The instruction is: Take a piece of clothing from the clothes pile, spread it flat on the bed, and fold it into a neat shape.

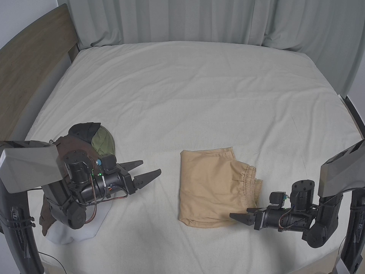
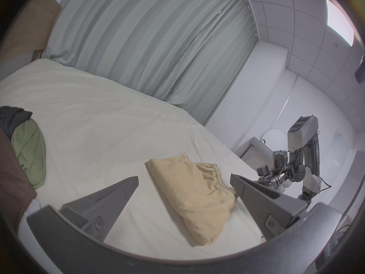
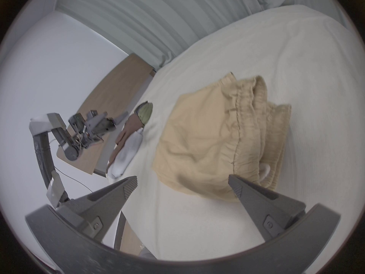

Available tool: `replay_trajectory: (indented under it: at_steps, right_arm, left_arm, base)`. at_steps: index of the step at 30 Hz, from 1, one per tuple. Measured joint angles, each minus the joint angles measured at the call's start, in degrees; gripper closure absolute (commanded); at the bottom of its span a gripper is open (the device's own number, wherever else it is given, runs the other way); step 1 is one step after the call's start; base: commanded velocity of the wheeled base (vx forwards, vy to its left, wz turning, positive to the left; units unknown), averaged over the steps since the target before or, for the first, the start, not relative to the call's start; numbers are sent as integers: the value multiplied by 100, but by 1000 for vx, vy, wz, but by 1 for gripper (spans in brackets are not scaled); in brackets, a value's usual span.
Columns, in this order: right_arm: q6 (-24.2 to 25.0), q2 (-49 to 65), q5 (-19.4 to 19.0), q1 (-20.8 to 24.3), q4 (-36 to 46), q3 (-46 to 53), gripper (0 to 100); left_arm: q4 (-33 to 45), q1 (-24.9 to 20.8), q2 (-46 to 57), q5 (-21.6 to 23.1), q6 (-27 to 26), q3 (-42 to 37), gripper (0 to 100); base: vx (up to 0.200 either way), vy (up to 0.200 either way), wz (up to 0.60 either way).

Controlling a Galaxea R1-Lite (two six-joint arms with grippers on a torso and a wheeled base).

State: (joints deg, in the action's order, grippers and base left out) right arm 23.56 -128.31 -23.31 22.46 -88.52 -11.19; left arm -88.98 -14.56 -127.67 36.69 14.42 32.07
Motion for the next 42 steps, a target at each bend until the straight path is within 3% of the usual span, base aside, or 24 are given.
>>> replay_trajectory:
  at_steps: [15,27,42]
  right_arm:
    - [-126,-361,5,-63,0,-132,0]
    - [165,79,51,-427,-5,-1115,0]
    - [176,-861,495,-755,-13,-2014,0]
  left_arm:
    - [0,207,74,23,-93,-35,0]
    - [0,213,74,23,-94,-35,0]
    - [2,200,74,23,-99,-35,0]
  base:
    - [0,0,0]
    - [0,0,0]
    - [0,0,0]
